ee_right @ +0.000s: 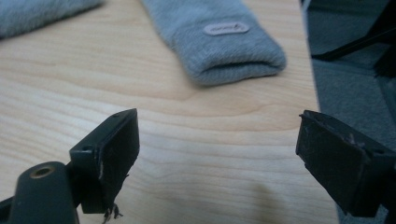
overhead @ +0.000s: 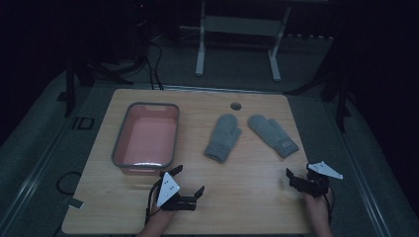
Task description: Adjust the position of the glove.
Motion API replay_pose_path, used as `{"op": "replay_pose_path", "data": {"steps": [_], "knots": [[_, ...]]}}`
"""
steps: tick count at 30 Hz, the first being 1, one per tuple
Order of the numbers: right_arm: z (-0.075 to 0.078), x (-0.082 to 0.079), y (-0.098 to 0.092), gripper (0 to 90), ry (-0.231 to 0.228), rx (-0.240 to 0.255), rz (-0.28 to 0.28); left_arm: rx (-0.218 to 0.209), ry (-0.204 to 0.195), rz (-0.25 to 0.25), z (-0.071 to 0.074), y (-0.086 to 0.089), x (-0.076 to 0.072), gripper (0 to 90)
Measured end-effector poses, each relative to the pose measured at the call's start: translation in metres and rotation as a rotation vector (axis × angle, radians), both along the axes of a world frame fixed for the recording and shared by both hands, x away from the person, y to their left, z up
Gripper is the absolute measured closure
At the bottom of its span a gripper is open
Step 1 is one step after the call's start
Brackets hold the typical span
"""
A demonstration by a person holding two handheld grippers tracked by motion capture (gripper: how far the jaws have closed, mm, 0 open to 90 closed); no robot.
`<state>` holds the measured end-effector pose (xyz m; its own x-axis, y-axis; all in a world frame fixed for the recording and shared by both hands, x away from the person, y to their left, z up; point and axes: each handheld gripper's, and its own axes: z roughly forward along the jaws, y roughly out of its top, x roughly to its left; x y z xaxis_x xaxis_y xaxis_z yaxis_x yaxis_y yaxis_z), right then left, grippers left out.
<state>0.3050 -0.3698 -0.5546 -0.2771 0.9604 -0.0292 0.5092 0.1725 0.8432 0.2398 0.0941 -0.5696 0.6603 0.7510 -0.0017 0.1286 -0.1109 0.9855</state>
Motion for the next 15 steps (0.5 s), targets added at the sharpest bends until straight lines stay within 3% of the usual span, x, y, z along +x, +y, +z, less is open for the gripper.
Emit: {"op": "replay_pose_path", "data": {"steps": [4,7,11,15], "knots": [[-0.001,0.002,0.002,13.3,0.023,-0.022,-0.005,-0.008,0.007,-0.002,0.0,0.001,0.001,0.2],[0.003,0.005,0.003,13.8,0.044,-0.012,0.017,-0.013,0.011,-0.01,0.0,0.001,0.001,0.2],[0.012,0.012,0.004,13.8,0.078,-0.003,0.069,-0.004,0.003,-0.02,0.0,0.0,0.001,0.2],[0.026,0.022,0.007,13.7,0.075,0.016,0.085,0.006,-0.008,-0.021,0.0,-0.001,0.0,0.2]]}}
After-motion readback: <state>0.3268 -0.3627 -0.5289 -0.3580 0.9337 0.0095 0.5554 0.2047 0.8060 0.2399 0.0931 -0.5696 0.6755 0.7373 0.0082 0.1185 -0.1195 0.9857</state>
